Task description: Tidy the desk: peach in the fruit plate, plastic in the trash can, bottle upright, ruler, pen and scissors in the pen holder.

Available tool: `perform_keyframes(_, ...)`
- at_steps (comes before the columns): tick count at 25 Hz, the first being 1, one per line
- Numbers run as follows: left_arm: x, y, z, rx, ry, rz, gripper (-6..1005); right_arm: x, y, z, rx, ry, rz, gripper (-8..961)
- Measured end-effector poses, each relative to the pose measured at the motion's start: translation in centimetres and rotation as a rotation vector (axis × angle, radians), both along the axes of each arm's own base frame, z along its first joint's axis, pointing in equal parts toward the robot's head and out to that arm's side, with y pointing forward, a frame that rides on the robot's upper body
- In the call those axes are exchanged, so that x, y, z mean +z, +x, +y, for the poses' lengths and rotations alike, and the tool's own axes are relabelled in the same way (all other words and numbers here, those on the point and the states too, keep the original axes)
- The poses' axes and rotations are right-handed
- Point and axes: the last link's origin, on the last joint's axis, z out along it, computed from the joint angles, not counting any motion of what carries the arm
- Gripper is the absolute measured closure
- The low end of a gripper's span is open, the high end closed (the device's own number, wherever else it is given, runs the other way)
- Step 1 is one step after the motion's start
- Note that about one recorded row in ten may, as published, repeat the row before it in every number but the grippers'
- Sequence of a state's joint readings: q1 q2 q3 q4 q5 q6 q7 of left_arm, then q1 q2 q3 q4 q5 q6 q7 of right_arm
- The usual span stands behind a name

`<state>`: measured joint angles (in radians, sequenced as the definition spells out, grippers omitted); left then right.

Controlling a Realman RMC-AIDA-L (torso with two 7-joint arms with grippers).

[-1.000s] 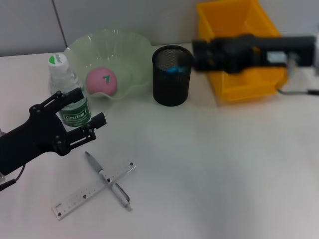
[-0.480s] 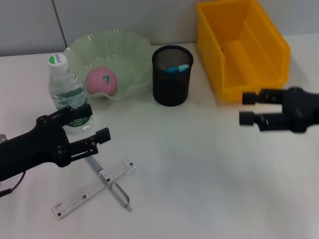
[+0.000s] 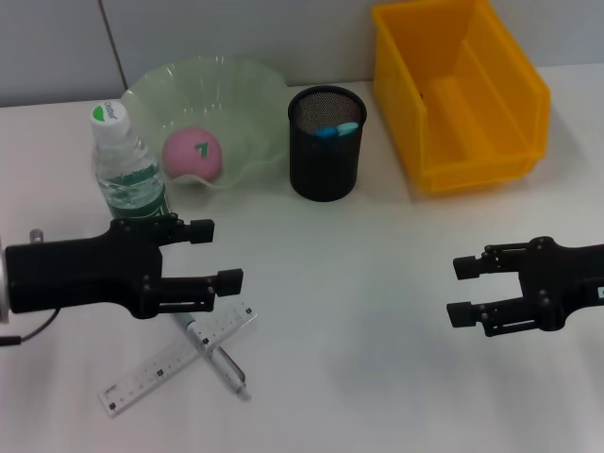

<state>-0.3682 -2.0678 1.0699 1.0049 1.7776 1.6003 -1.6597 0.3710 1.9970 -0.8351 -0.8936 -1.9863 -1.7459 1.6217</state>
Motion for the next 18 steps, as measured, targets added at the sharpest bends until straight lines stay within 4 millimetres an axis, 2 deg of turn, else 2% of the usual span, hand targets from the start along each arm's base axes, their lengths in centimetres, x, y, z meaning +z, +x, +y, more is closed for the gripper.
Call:
perform_keyframes(1, 0.0, 0.0, 0.0, 0.0, 0.0, 0.0, 162, -0.1, 0.1, 0.1, 0.002, 0.001, -0.011, 176)
perform_keyframes(2, 0.5, 1.3, 0.4, -0.016, -0.012, 0.062, 162, -0.1, 0.1, 0.1, 0.005, 0.003, -0.02, 176)
perform_keyframes(5, 0.8, 3.0, 0.8, -0.024, -0.033, 0.148, 163, -0.3, 0.3, 0.3, 0.009, 0.009, -0.035, 176)
perform_keyframes(6, 0.7, 4.3, 1.1, -0.032, -0.048, 0.214, 163, -0.3, 0.3, 0.3, 0.014, 0.012, -0.042, 176)
perform_keyframes(8, 0.7, 5.1, 1.2, -0.04, -0.054, 0.251, 163, -0.4, 0.3, 0.4, 0.017, 0.013, -0.046, 176)
perform_keyframes(13, -0.6, 8.2, 1.7, -0.054, -0.088, 0.41, 163, -0.5, 0.3, 0.6, 0.032, 0.015, -0.065, 176)
perform_keyframes(14, -0.6, 8.2, 1.7, -0.054, -0.088, 0.41, 163, -0.5, 0.3, 0.6, 0.038, 0.016, -0.068, 176)
perform_keyframes(15, -1.6, 9.2, 2.0, -0.051, -0.099, 0.484, 163, -0.5, 0.3, 0.7, 0.044, 0.018, -0.071, 176)
perform_keyframes(18, -2.8, 9.9, 2.3, -0.041, -0.102, 0.574, 163, -0.5, 0.3, 0.7, 0.062, 0.022, -0.079, 176)
